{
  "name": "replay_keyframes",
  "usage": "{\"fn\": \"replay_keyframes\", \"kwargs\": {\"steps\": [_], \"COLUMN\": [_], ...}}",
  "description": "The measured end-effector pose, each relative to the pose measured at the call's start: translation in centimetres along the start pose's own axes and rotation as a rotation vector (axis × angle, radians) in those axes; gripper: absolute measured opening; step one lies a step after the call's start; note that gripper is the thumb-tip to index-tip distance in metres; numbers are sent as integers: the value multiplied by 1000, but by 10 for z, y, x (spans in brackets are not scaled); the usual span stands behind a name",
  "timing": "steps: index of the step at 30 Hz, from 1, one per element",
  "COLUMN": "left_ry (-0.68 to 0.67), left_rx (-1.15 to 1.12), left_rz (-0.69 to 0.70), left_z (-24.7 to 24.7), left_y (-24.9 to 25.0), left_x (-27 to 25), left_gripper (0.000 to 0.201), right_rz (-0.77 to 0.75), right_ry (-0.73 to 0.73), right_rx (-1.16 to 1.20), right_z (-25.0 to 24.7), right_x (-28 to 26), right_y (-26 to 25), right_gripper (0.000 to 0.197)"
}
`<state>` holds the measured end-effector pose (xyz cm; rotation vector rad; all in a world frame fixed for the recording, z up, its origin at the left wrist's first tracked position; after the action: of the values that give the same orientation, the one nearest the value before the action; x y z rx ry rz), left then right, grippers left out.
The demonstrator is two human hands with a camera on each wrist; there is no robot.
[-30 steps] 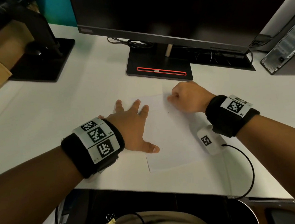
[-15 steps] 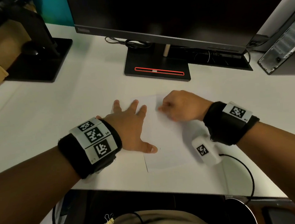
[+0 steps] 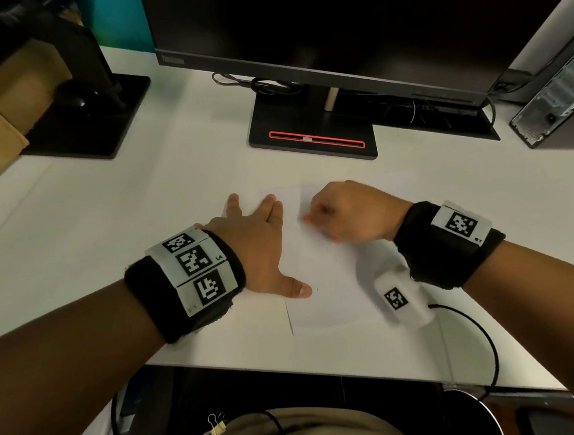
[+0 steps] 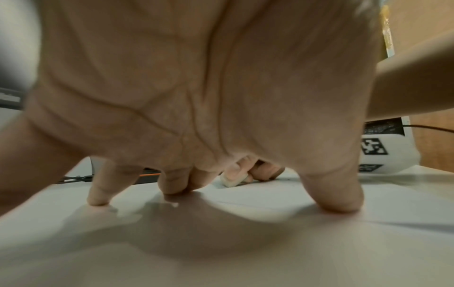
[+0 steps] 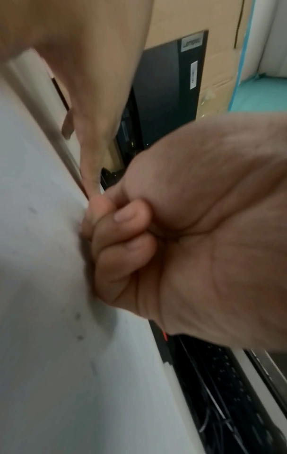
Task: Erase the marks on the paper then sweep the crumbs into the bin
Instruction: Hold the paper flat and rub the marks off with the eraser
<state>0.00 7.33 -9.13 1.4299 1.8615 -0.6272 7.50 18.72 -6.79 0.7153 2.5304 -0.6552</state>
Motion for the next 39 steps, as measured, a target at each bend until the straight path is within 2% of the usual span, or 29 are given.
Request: {"fn": "replay_keyframes", "kwargs": {"steps": [2,6,10,14,19,23,27,31,35,39], "left_ry": [0,3,3,15,11,18,31,38,45,48], "left_rx": [9,31,48,79,69,52,75,93,87,92], "left_rz": [-5,-4,-8,-24,-39,-38,-53,-58,-60,-61], "left_z": [0,-1,-1,-2,-1,-1,-2,-3,-2,-3], "left_y": [0,0,-1,-2,-5,-6,-8,-9,-10,-9], "left_x": [1,0,0,-2,1,2,3,3,3,3], "left_gripper": [141,140,139,139,139,144,147,148,146,147], "right_rz": [8,48,-21,64,-27,59,-14,53,-19,31], "right_ry": [-39,52,-40,41,-67,36,-77,28,-71,2], "right_rx": [24,33,6,70,11,52,20,105,30,95], "right_z": [3,-16,4,-14,8,-14,9,-11,9,-7], "right_x": [-1,1,3,1,2,4,6,11,10,14], "right_y": [2,13,-4,14,-10,7,-12,5,-17,-4], "right_gripper": [50,50,51,49,52,49,50,52,51,52]}}
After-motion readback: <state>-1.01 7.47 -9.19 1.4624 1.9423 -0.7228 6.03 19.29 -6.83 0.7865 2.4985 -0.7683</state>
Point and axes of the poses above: each hand's wrist, its own x-axis towards the middle knuckle, its own z-axis out of the palm, y = z × x, the point moved 9 cm from there along x, towards the middle knuckle, and after that the axes turned 12 degrees about -y, right-handed, at the moved point
